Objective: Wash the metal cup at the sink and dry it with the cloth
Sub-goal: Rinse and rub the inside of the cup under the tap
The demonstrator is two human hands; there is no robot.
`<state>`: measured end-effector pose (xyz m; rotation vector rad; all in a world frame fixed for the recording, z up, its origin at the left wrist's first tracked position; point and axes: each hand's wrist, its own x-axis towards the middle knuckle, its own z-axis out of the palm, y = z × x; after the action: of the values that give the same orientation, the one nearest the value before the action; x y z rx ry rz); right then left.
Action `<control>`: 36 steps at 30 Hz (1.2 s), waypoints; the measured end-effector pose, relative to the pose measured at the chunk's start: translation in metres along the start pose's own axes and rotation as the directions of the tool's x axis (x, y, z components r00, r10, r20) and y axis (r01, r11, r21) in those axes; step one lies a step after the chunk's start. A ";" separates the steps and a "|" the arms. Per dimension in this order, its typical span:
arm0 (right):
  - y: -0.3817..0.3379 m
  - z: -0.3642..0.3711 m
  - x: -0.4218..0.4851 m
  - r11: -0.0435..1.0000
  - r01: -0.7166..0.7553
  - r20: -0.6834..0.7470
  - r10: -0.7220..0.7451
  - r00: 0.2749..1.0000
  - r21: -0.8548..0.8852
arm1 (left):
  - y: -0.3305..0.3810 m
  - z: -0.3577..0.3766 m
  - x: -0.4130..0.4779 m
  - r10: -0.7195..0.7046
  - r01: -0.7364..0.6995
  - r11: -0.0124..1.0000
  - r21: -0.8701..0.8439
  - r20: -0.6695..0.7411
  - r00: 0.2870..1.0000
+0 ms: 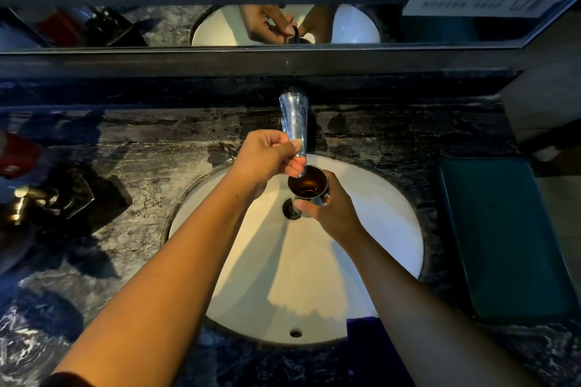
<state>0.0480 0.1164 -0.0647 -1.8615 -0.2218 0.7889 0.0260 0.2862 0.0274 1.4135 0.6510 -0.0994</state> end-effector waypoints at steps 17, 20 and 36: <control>0.002 0.004 0.007 0.998 -0.024 0.041 0.026 0.999 -0.053 | 0.005 -0.001 -0.001 -0.027 0.026 0.997 -0.078 -0.009 1.000; 0.005 0.005 0.009 0.998 -0.032 0.044 0.035 0.998 -0.062 | 0.005 -0.001 0.000 -0.027 0.027 0.996 -0.081 0.000 1.000; -0.005 0.007 0.008 0.997 -0.028 0.050 0.031 0.998 -0.073 | 0.000 -0.001 -0.003 0.046 -0.046 0.999 -0.007 -0.030 0.998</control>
<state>0.0505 0.1276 -0.0651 -1.9176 -0.2585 0.8593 0.0227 0.2862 0.0289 1.4240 0.6421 -0.0396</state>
